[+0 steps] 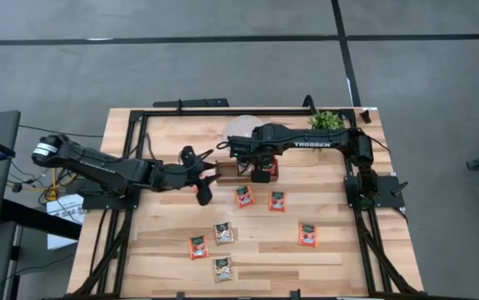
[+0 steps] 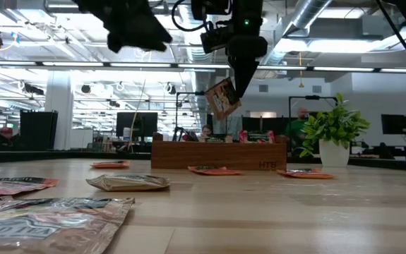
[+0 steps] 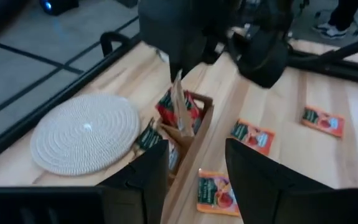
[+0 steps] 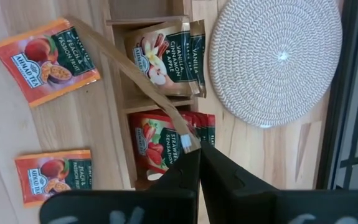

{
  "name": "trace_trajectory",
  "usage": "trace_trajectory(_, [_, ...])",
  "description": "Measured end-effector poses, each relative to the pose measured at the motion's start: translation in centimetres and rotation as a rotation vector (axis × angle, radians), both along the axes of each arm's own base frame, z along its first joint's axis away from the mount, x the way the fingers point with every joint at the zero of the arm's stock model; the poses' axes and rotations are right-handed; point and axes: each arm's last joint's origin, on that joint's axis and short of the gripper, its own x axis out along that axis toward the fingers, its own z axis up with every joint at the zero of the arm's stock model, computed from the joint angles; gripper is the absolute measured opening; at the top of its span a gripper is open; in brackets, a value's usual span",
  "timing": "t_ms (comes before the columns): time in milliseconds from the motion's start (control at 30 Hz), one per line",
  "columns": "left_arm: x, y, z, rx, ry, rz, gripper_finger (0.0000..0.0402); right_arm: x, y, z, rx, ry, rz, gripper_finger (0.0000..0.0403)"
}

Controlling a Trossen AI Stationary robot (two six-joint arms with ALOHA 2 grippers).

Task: Pick & Place Tea
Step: Put the top right brown tea bag into the middle slot of the wooden organizer

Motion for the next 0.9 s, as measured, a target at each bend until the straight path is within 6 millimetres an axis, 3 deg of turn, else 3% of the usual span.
trace_trajectory(267, [2.1,1.4,-2.4,-0.075,0.03,0.091,0.0151,0.1,0.0,0.0,0.011,-0.012,0.007,0.0])
trace_trajectory(533, [4.1,2.3,-3.1,-0.153,-0.068,0.06,0.0151,0.4,0.1,0.0,0.039,-0.041,0.038,0.0])
trace_trajectory(900, [5.3,2.3,-3.6,-0.198,-0.136,0.042,0.0163,0.6,0.1,0.0,0.038,-0.054,0.04,0.0])
